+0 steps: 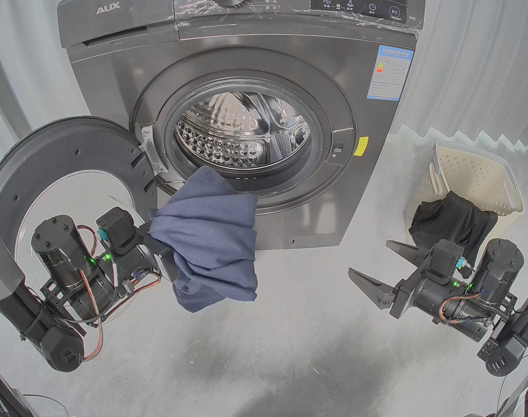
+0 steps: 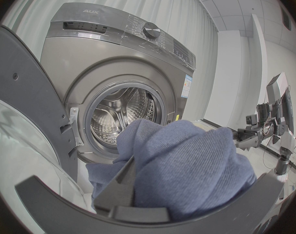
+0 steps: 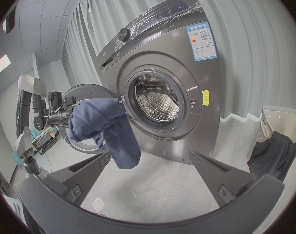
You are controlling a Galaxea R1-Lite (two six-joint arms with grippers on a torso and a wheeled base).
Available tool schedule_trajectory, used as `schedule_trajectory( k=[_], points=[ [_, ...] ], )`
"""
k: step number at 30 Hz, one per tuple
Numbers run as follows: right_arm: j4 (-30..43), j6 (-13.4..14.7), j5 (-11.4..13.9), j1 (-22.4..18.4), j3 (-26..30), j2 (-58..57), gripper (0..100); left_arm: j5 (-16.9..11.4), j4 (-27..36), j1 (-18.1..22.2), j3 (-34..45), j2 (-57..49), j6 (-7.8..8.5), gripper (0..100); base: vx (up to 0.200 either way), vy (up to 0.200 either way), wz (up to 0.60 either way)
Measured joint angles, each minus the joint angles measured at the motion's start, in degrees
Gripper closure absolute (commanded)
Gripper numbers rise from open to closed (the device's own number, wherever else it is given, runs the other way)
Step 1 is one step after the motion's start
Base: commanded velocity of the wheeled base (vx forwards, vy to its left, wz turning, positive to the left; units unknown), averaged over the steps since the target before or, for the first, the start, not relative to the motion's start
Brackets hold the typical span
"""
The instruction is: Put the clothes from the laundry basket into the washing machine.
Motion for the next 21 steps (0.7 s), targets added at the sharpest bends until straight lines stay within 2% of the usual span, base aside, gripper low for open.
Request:
schedule_trajectory(
  k=[1,7,21],
  points=[
    [0.00,-0.04,0.02,-0.41,-0.20,-0.05,0,0.02,0.00,0.10,0.33,-0.11,0.22,100,0.000,0.000,0.00],
    [-0.02,0.07,-0.06,-0.99,-1.40,-0.06,0,-0.02,-0.02,0.13,1.07,-0.49,0.11,100,0.200,0.000,0.00],
    [0.01,0.32,0.00,-0.69,-1.38,0.11,0,-0.05,-0.04,-0.52,1.02,-0.11,0.06,100,0.000,0.000,0.00]
  ],
)
